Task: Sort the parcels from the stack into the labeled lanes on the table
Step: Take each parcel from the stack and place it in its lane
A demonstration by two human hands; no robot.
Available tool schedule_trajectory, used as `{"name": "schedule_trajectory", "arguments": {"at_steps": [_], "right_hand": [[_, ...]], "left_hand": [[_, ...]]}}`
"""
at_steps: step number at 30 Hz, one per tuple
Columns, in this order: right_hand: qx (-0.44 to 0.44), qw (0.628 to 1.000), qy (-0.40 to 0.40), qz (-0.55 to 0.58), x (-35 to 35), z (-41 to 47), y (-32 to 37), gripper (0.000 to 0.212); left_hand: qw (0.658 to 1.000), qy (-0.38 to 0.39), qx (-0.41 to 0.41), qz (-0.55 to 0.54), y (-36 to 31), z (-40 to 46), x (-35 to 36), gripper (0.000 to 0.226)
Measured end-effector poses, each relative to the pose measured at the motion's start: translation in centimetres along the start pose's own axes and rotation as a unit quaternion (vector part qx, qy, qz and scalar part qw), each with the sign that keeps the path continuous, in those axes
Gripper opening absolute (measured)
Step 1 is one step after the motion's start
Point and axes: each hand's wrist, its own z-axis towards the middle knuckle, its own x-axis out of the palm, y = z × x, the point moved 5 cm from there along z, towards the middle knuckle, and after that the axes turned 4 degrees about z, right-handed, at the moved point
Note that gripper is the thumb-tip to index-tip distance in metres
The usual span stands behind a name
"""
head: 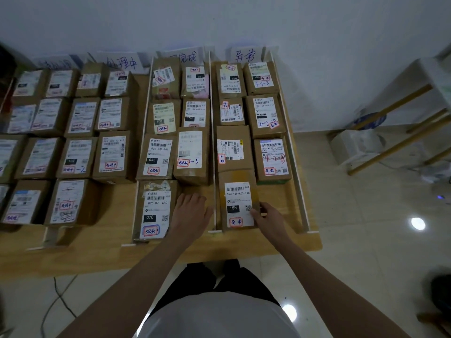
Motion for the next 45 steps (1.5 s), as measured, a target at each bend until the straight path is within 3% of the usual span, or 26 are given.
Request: {"name": "schedule_trajectory", "arguments": {"at_steps": [8, 12, 16, 23, 26, 33, 37, 45], "right_hand": [[-0.006, 1.000, 0.004, -0.027, 1.3, 0.0, 0.2, 0.040], [-0.046, 0.994, -0.034, -0.090, 0.6, -0.7, 1.8, 0.054], [-0.172, 0.961, -0.103, -0.192, -0.4, -1.3, 5.9, 0.045], [-0.299, 0.892, -0.117, -0.318, 3.0, -2.0, 11.1, 0.050], [-0.352, 0.860, -0.114, -0.351, 5.7, -3.5, 13.1, 0.047], [-0.395, 0.829, -0.073, -0.389, 13.1, -6.9, 16.8, 0.050], [-0.395, 0.827, -0.048, -0.398, 18.6, -9.3, 19.2, 0.060], [-0.414, 0.834, -0.035, -0.362, 31.0, -14.7, 24.1, 0.055]], "left_hand": [[1.000, 0.006, -0.007, -0.007, 0.6, -0.4, -0.4, 0.038], [1.000, -0.023, -0.015, -0.006, 1.1, -0.6, -0.9, 0.035], [0.998, -0.057, -0.030, -0.005, 2.0, -1.4, -2.2, 0.040], [0.990, -0.114, -0.086, -0.012, 5.2, -4.4, -4.9, 0.048], [0.984, -0.128, -0.124, -0.005, 8.2, -6.3, -5.1, 0.047], [0.970, -0.148, -0.192, -0.004, 16.1, -11.5, -5.2, 0.053], [0.966, -0.144, -0.216, -0.002, 21.7, -15.1, -4.8, 0.055], [0.955, -0.141, -0.262, 0.001, 34.5, -23.1, -3.6, 0.061]]}}
